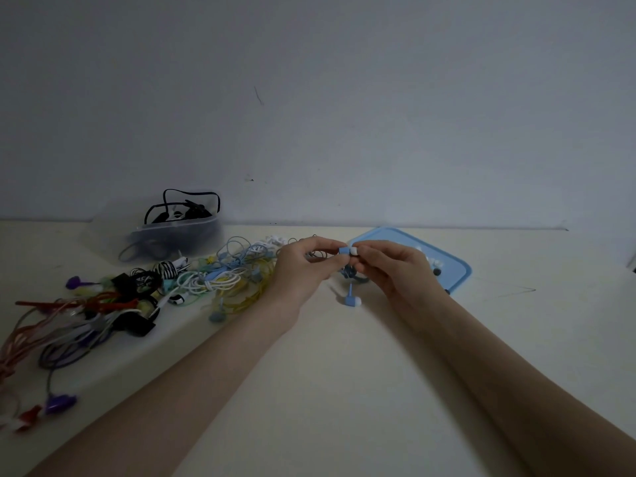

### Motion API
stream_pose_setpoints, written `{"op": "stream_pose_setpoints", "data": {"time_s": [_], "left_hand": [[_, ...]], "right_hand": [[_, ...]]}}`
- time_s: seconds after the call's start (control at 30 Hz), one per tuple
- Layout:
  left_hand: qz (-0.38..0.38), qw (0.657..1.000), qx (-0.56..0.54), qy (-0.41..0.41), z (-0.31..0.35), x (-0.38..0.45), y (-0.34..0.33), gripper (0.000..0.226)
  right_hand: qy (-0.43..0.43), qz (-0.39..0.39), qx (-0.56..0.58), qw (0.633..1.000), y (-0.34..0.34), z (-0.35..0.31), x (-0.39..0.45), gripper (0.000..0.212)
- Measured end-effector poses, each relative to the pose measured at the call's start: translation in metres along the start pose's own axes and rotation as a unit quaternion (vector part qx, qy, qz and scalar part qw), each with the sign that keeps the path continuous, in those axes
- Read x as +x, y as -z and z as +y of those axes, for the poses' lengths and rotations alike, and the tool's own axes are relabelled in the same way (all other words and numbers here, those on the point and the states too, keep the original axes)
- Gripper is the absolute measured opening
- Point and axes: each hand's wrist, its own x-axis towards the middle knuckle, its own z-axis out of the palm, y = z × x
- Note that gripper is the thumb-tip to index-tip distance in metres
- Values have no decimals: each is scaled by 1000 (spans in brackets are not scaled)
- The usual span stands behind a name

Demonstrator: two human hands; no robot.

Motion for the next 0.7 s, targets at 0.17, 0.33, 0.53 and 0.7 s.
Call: {"op": "stream_pose_setpoints", "data": {"time_s": [0.17, 0.33, 0.53, 0.7], "left_hand": [[-12, 1000, -14, 12, 2, -3, -1, 11], [-11, 999, -44, 26, 4, -4, -1, 11], [-32, 995, -84, 46, 4, -5, 0, 14], [-75, 977, -165, 113, 4, -4, 1, 12]], "right_hand": [[3, 1, 3, 1000, 1, -1, -1, 13], [-5, -4, 6, 1000, 0, -4, -3, 15], [-49, -10, 64, 997, -1, -6, -3, 17], [-83, -17, 101, 991, -1, -8, -3, 14]]}}
